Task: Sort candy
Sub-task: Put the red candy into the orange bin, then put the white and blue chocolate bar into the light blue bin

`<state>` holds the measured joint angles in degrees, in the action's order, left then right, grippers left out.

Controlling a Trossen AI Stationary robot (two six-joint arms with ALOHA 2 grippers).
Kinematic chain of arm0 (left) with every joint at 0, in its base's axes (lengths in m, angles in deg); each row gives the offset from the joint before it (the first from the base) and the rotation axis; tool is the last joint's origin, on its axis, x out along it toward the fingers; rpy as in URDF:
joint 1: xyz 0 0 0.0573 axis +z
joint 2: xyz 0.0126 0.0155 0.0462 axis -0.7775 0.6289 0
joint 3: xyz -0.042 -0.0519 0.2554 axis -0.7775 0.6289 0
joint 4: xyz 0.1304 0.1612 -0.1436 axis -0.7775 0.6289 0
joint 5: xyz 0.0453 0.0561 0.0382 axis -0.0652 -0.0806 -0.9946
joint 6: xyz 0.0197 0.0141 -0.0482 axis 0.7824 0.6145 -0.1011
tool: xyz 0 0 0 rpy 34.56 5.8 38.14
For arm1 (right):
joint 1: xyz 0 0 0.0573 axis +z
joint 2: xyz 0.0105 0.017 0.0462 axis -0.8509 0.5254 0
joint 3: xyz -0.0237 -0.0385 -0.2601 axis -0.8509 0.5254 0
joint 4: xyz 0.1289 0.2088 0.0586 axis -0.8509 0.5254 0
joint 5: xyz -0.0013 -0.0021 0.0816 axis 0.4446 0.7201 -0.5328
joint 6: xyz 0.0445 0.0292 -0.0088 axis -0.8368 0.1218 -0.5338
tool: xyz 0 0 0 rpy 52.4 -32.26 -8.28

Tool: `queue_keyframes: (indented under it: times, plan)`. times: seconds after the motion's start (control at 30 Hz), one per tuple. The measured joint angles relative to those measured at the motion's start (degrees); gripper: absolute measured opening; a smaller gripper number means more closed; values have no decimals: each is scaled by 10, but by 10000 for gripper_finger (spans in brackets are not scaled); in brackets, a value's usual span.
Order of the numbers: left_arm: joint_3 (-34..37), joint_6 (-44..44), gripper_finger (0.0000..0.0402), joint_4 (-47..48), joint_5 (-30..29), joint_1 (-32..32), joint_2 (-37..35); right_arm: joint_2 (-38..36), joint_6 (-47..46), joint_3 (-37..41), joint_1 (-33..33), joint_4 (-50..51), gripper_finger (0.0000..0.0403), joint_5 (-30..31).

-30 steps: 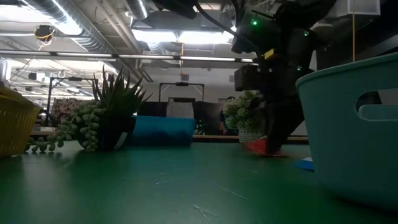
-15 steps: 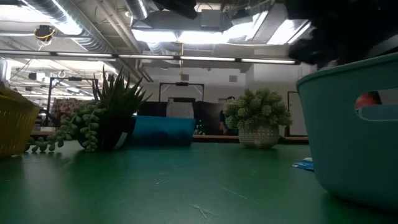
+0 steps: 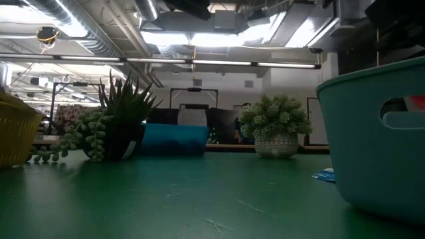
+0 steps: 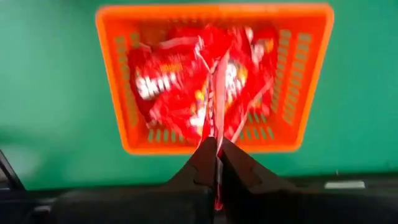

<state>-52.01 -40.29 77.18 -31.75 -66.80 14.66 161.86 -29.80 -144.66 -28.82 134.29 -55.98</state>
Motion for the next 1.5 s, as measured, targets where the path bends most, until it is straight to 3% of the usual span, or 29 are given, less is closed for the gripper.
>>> queue_keyframes:
  times: [0.37,0.7,0.87,1.13,1.37,1.5]
  plan:
    - [0,0,179,0,1,0,0,0,-19,0,5,9,19,-31]
    - [0,0,179,0,2,0,0,0,-17,0,5,9,155,-28]
    - [0,0,179,0,2,0,0,0,-16,0,5,5,193,-32]
    - [0,0,179,-9,2,0,0,0,-15,0,5,-5,200,-33]
    - [0,1,179,-27,1,0,0,0,33,-18,5,-107,200,13]
    - [0,1,179,-27,1,0,0,0,75,-57,5,-144,199,86]
